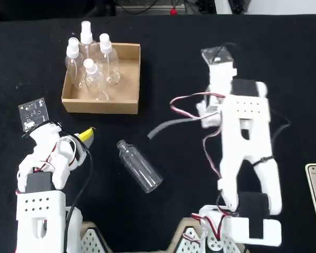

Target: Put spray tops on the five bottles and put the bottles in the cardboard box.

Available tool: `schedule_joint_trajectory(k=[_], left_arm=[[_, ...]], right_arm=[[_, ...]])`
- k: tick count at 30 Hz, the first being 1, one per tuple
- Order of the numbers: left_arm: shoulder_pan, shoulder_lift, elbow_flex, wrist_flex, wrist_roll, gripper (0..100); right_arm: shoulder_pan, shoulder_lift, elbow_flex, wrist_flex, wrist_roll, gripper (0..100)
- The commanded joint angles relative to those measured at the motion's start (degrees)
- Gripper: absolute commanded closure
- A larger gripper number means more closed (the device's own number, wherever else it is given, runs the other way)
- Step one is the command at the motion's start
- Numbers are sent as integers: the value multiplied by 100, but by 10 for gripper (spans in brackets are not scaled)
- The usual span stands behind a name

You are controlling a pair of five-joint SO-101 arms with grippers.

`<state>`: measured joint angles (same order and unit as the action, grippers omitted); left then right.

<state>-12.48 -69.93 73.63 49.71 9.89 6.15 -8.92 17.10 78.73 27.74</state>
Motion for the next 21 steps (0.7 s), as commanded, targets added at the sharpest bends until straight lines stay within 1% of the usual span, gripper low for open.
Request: schedule_joint_trajectory(k=[1,4,6,9,11,12,13,14,16,18,20,21], left_arm=[[-40,-70,-66,9,-53,696],[-57,-70,-66,9,-53,696],[-57,-70,-66,9,-53,696],[-57,-70,-66,9,-53,696],[-66,-70,-66,9,-53,696],[-66,-70,-66,9,-53,696],[-75,-70,-66,9,-53,696],[-75,-79,-75,9,-53,696],[-75,-79,-75,9,-53,696],[-75,-79,-75,9,-53,696],[-75,-79,-75,9,-53,696],[-75,-79,-75,9,-53,696]], right_arm=[[492,303,233,-862,1785,886],[721,743,505,-1688,2716,886],[800,954,637,-2101,3684,886],[791,1174,708,-2251,4853,886],[730,1279,708,-2163,5204,886],[615,1297,690,-2101,5169,885],[510,1314,681,-2031,4976,885],[404,1323,673,-1925,4624,884],[202,1323,567,-1723,3587,849],[79,1332,330,-1407,2470,784],[-26,1332,66,-958,1538,736],[-79,1341,-110,-730,1081,727]])
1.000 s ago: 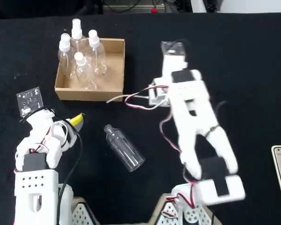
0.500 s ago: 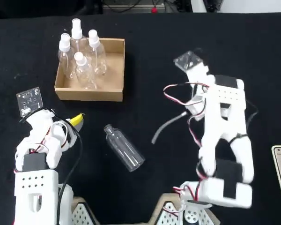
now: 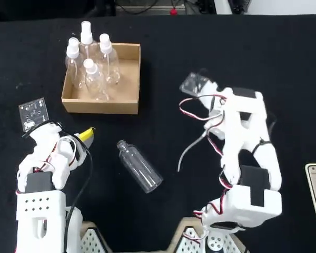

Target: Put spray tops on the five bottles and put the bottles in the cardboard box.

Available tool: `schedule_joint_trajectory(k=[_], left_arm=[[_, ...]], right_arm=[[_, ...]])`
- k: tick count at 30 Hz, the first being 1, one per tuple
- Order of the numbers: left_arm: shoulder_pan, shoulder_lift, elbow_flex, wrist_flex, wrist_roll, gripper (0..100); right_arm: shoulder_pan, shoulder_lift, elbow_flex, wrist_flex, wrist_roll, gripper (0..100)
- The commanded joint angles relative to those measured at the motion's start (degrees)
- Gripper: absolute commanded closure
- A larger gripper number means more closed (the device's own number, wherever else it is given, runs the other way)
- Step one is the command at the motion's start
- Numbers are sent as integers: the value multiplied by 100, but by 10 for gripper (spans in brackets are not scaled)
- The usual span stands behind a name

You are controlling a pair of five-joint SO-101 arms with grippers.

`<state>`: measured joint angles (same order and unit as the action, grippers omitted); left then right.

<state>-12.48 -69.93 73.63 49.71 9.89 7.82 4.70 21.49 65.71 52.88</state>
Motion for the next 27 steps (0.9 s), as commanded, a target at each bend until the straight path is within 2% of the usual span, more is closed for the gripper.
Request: schedule_joint_trajectory(k=[1,5,11,14,21,27], left_arm=[[-75,-79,-84,9,-53,696],[-75,-79,-84,9,-53,696],[-75,-79,-84,9,-62,696],[-84,-79,-84,9,-62,696],[-84,-79,-84,9,-62,696],[-84,-79,-92,9,-62,696]], right_arm=[[-290,-22,-708,809,-1960,724],[-527,-22,-1341,1741,-3771,722],[-756,-13,-1833,2233,-5679,722],[-756,57,-1780,1934,-6040,722],[-774,1226,-1965,1319,-6251,655],[-607,1719,-3143,1873,-7068,654]])
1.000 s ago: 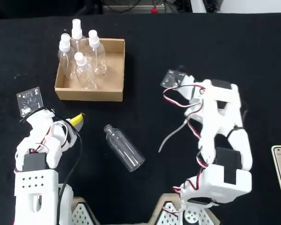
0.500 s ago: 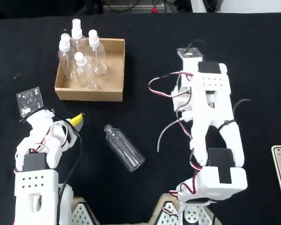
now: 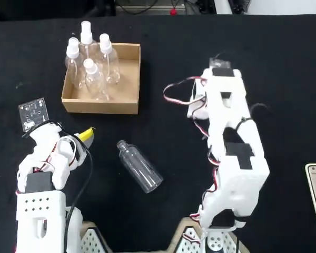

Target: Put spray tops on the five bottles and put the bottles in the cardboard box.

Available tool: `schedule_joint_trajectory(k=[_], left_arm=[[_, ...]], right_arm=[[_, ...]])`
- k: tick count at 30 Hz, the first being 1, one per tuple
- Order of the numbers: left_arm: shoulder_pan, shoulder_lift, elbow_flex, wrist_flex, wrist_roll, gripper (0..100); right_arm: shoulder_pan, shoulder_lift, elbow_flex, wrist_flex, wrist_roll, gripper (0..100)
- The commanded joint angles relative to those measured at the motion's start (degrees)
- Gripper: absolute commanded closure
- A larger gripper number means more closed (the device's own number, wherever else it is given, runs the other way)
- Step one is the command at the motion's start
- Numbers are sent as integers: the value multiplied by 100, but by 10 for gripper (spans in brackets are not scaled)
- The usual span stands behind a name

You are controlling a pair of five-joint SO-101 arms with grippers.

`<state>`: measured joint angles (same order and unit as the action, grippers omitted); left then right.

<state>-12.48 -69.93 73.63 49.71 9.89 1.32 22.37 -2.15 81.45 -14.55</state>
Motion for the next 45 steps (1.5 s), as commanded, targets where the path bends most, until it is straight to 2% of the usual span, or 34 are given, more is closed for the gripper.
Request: schedule_joint_trajectory(k=[1,4,6,11,18,32,34,38,42,45], left_arm=[[-84,-79,-92,9,-62,696],[-84,-79,-101,9,-62,696],[-84,-79,-101,9,-97,696],[-84,-79,-84,9,-220,697],[-84,-79,-84,9,-220,697],[-84,-79,-75,9,-220,697],[-84,-79,-75,9,-220,697],[-84,-79,-75,9,-220,697],[-84,-79,-75,9,-220,697],[-84,-79,-75,9,-220,697]], right_arm=[[44,-40,-1024,387,-475,655],[35,31,-1789,316,-765,656],[35,180,-2237,26,-695,658],[53,1112,-2941,-457,791,721],[519,2378,-4365,-352,782,726],[378,4514,-7292,1213,1116,727],[396,4734,-7609,1415,1231,767],[396,5033,-8215,1732,1591,987],[422,5059,-8725,1978,1644,990],[484,4857,-8558,1996,1855,988]])
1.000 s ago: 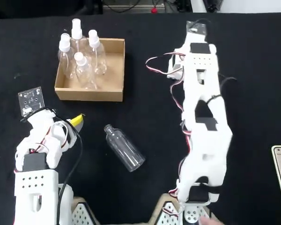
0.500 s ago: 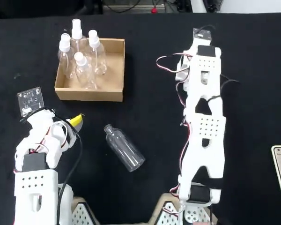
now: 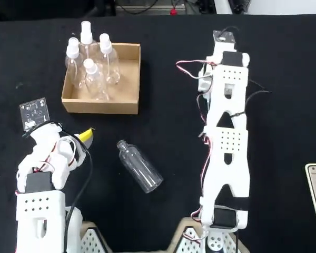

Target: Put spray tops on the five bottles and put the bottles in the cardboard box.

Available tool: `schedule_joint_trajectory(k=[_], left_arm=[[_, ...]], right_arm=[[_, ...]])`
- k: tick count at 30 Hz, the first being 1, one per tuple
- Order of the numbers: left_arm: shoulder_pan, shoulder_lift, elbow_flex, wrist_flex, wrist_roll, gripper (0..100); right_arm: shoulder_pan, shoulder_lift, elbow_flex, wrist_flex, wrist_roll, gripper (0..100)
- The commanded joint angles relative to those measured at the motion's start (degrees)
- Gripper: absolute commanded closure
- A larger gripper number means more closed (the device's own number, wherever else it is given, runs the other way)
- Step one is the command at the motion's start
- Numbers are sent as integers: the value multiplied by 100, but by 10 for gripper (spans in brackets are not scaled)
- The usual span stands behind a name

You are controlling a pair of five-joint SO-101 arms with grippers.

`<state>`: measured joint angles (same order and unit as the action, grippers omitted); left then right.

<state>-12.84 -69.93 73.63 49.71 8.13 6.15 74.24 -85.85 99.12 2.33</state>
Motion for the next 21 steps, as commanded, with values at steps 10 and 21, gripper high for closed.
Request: schedule_joint_trajectory(k=[10,21], left_arm=[[13,-79,-92,18,-44,697],[22,9,-620,457,-202,695]], right_arm=[[237,-2624,2941,193,360,988],[-211,-5473,7354,-1855,536,988]])
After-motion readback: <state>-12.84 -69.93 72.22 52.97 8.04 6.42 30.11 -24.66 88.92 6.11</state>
